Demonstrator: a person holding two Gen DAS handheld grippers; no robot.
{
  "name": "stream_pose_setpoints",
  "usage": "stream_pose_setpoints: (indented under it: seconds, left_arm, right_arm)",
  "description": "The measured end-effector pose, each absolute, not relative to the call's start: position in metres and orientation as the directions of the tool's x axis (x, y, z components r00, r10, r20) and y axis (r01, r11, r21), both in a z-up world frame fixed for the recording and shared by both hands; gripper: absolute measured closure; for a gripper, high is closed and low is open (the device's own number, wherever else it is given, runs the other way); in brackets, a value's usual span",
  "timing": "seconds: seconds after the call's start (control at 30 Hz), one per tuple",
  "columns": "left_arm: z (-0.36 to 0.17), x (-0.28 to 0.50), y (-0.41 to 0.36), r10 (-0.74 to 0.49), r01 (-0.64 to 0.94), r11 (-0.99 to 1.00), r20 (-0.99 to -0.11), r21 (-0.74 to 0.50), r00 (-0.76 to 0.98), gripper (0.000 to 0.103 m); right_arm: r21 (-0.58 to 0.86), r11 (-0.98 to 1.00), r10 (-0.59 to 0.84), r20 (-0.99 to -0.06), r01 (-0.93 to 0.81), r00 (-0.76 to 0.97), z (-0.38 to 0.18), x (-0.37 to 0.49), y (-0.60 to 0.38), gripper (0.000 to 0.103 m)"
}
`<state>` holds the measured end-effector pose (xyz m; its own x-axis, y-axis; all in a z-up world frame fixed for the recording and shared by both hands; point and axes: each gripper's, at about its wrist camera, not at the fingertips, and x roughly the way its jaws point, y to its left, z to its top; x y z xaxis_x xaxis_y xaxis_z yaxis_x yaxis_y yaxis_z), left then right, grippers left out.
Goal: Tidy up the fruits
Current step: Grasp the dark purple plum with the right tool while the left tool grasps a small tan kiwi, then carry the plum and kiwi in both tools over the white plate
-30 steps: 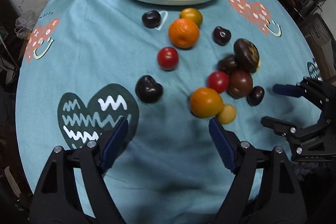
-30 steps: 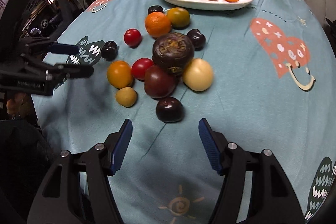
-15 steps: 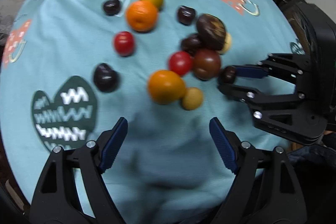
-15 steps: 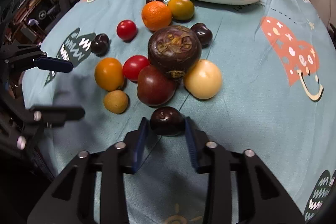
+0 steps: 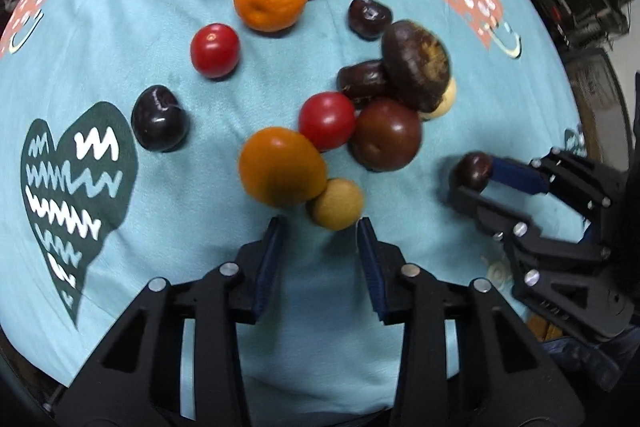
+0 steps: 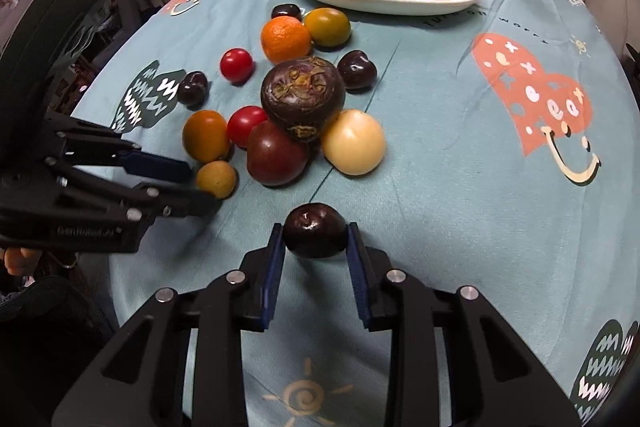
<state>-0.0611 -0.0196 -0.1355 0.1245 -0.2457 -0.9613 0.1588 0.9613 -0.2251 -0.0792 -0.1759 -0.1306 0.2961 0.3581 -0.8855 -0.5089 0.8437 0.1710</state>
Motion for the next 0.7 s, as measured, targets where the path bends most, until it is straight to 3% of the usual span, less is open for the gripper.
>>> stream_pose_setpoints:
  seconds: [0.23,0.33,0.4,0.7]
  left_arm:
    - [-0.139,-0.057,-0.03,-0.244,0.051,0.97,-0.958,-0.239,0.152,0.065]
    - [-0.136,-0.056,-0.028,-0.235,0.012,0.972,-0.956,-0.236,0.175,0.071]
    - [-0.136,-0.056,-0.026,-0.215,0.006,0.976,-0.961,-0.218,0.176,0.075]
    - [-0.12,-0.065,-0.029,-0.164,0.051,0.986,-0.962,-0.156,0.218,0.075]
  right_arm:
    - [0.162,0.811,0.373,-0.883,-0.562,0.284,-0.128,-0.082,-0.186,0.072]
    - [0.165,0.8,0.382,-0.882,-0.577,0.277,-0.128,-0.081,-0.19,0.072]
    - [0.168,0.794,0.387,-0.881,-0.584,0.273,-0.129,-0.081,-0.191,0.072]
    - [0.174,0.77,0.405,-0.876,-0.613,0.261,-0.128,-0.083,-0.186,0.072]
